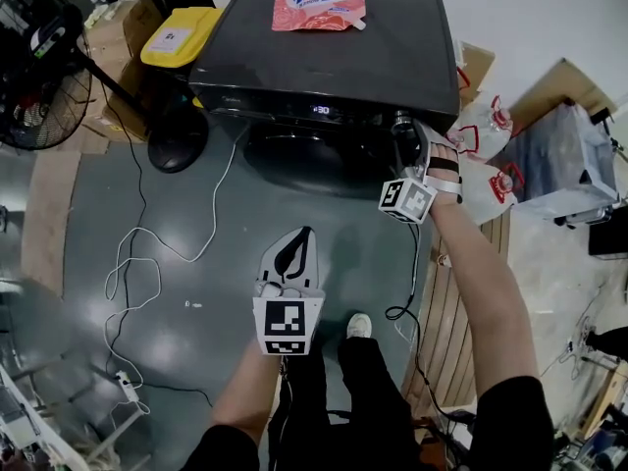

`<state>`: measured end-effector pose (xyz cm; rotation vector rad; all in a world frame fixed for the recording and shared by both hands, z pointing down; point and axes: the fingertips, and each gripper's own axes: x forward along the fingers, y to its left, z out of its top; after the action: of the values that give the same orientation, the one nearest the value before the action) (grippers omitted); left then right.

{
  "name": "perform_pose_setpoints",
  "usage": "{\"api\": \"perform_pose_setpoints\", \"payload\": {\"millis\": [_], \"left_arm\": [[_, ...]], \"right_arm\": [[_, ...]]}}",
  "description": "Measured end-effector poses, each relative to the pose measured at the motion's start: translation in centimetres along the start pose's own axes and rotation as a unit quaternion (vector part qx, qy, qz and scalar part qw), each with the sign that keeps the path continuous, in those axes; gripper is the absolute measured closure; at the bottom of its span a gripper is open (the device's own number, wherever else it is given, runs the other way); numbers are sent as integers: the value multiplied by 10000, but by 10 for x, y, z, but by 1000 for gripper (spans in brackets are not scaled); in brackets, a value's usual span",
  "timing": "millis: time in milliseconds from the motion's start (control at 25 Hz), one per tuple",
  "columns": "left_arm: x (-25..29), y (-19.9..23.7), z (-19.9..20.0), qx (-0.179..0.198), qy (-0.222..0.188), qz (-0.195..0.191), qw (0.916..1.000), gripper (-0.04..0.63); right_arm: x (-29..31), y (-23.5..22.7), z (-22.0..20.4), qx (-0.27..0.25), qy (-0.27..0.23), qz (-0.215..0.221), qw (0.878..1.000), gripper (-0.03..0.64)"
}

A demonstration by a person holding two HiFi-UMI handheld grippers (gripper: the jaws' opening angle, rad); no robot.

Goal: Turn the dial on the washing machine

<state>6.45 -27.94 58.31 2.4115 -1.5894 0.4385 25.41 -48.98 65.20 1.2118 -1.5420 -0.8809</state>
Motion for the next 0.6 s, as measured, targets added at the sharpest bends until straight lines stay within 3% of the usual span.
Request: {"api": "perform_pose_setpoints", "payload": {"millis": [200, 360, 440, 600], "left_arm": [[0, -3, 2, 183, 26, -7, 9998, 583], [2, -1, 5, 81, 26, 18, 10000, 583], [2, -1, 5, 55, 32, 26, 10000, 583], [3, 1, 5, 58, 52, 36, 10000, 583]], "right_arm": [[-1, 3, -7, 782, 263, 77, 9966, 347], [-1, 1, -8, 1651, 399, 185, 9853, 348], [-2, 0, -9, 2273, 497, 260, 9722, 348], [-2, -4, -10, 3507, 660, 391, 9333, 348]]}}
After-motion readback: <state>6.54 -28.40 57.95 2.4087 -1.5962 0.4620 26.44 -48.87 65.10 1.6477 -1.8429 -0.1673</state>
